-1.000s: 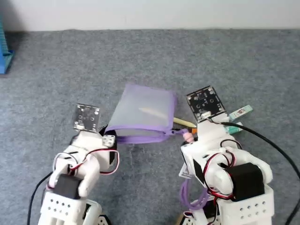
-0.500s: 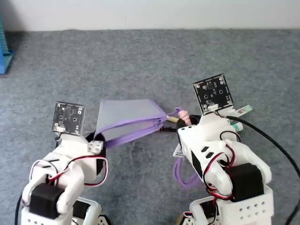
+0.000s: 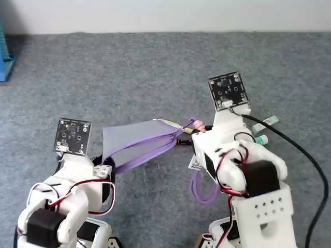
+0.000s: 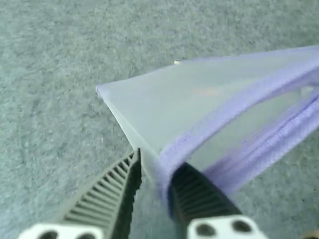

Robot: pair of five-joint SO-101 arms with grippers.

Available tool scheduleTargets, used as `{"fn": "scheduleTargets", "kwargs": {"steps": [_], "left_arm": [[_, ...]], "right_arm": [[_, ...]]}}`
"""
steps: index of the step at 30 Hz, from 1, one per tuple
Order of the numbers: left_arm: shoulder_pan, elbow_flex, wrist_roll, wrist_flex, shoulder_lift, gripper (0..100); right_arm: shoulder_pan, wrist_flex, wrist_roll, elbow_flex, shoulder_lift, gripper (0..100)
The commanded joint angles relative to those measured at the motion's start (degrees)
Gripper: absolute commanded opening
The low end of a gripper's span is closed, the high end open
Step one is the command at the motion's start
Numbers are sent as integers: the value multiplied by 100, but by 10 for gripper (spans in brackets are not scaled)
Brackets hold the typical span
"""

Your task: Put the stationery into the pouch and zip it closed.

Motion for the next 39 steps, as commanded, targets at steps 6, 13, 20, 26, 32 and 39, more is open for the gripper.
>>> {"fn": "scheduleTargets", "kwargs": {"steps": [6, 13, 20, 26, 32, 39], "left_arm": [[-44, 629, 281, -738, 97, 48], [-44, 549, 308, -721, 97, 13], [-457, 136, 316, -721, 97, 12], [-1152, 84, 316, -712, 97, 12], [-1169, 84, 396, -712, 88, 12], [-1125, 84, 941, -712, 105, 12]], "right_arm": [[-268, -145, -53, -123, 4, 8], [-268, 514, -79, -360, -22, 30], [259, 2229, -457, -1398, -22, 255], [1068, 2202, -466, -1653, 13, 182], [1675, 1930, -695, -782, 338, 166], [2563, 1051, -1881, -404, 1754, 165]]}}
